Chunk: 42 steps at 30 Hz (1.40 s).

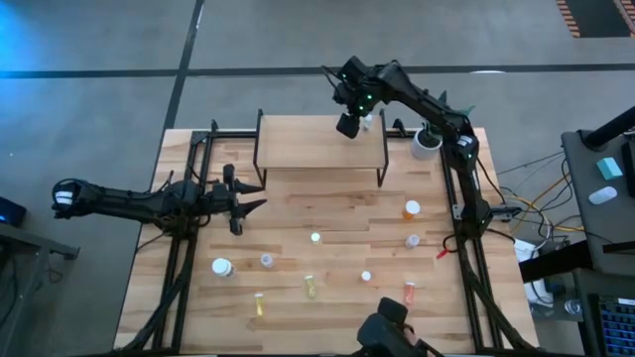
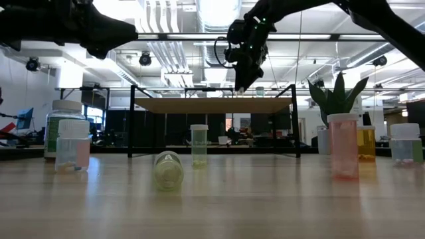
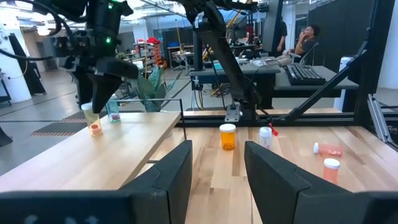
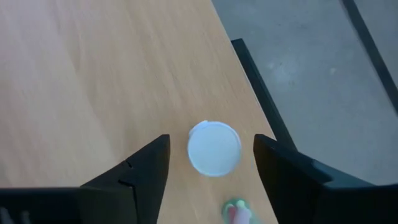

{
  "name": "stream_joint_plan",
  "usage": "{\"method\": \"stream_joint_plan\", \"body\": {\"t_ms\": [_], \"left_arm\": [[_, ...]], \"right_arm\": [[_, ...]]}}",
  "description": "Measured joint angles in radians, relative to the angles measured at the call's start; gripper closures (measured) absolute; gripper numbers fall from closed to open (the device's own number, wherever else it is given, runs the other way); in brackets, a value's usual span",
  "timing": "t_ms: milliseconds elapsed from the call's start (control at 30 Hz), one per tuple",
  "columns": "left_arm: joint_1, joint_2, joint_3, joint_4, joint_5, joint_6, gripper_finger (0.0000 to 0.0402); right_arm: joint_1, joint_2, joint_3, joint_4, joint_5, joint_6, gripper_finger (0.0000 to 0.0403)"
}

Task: Pick and place medicine bottles onto shelf by color
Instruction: Put the top yellow pill bottle on the shelf

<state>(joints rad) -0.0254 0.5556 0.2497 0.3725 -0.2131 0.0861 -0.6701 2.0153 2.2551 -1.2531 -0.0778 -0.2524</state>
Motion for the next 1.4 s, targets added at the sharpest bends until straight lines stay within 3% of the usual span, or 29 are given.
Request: {"method": "stream_joint_plan", "body": {"t_ms": [333,567,867,1033,1200,1400], "left_arm": [[0.0,0.011,0.0,-0.024,0.002,-0.028,0.0271],[0.0,0.013,0.0,-0.025,0.002,-0.061,0.0271],[-0.002,0.013,-0.001,-0.024,0.032,-0.107,0.0271],[-0.003,0.015,-0.001,-0.014,0.051,-0.112,0.0271],[-0.004,0.033,-0.002,-0.014,0.064,-0.134,0.0271],[-0.004,0.068,-0.002,0.004,0.064,-0.131,0.0271]], "right_arm": [[0.041,-0.152,-0.003,-0.076,0.0,0.1,0.0155],[0.241,-0.325,-0.188,-0.038,0.001,0.162,0.0163],[0.581,-0.631,-0.77,0.507,0.094,0.287,0.0161],[0.726,-0.71,-1.083,0.878,0.16,0.301,0.0161],[0.765,-0.706,-1.287,1.149,0.238,0.325,0.0161],[0.762,-0.637,-1.412,1.417,0.249,0.37,0.016]]}}
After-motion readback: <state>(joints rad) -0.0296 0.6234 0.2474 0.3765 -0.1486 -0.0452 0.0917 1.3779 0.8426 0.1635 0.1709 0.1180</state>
